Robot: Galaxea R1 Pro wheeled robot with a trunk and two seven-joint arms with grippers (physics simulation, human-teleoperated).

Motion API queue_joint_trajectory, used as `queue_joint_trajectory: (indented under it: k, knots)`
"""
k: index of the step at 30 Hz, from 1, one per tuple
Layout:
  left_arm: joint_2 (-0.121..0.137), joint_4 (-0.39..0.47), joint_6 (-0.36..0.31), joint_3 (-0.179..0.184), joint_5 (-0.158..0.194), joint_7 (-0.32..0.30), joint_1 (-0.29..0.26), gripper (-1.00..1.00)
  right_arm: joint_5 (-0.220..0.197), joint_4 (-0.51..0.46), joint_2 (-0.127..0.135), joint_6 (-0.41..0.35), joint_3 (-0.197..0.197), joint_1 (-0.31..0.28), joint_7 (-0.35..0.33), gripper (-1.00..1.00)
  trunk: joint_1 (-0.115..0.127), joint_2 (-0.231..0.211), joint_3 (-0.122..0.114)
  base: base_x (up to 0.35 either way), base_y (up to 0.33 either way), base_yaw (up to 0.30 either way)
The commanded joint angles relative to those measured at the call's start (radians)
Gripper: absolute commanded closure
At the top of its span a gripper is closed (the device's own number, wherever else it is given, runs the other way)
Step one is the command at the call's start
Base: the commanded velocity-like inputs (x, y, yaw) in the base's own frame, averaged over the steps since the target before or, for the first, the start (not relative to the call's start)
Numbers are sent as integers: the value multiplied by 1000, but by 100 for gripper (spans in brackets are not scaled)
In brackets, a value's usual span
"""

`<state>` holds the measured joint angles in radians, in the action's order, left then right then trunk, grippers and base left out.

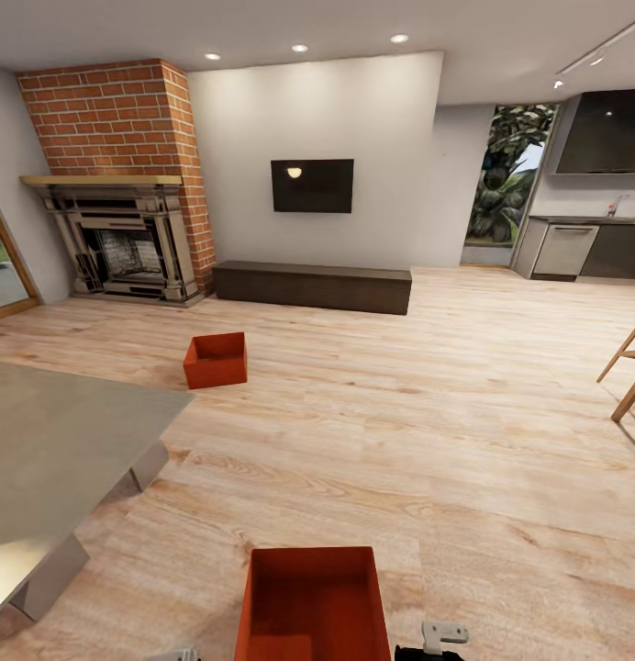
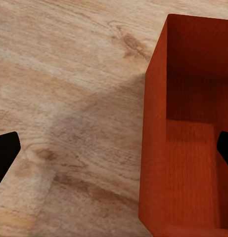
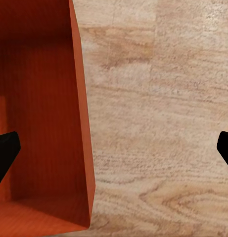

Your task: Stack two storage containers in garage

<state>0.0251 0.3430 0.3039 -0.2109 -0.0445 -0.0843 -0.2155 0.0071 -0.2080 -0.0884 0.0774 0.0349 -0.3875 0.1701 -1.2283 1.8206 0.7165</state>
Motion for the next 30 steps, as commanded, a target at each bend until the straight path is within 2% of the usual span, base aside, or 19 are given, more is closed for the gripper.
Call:
queue_joint_trajectory:
  k: [1, 30]
  knots:
    - [-1, -1, 3, -8, -5, -8, -1, -100, 1, 1, -1, 4, 3, -1, 2, -100, 0, 0, 1, 0, 0, 0]
    - [-1, -1, 3, -8, -5, -8, -1, -100, 1, 1, -1, 4, 3, -1, 2, -100, 0, 0, 1, 0, 0, 0]
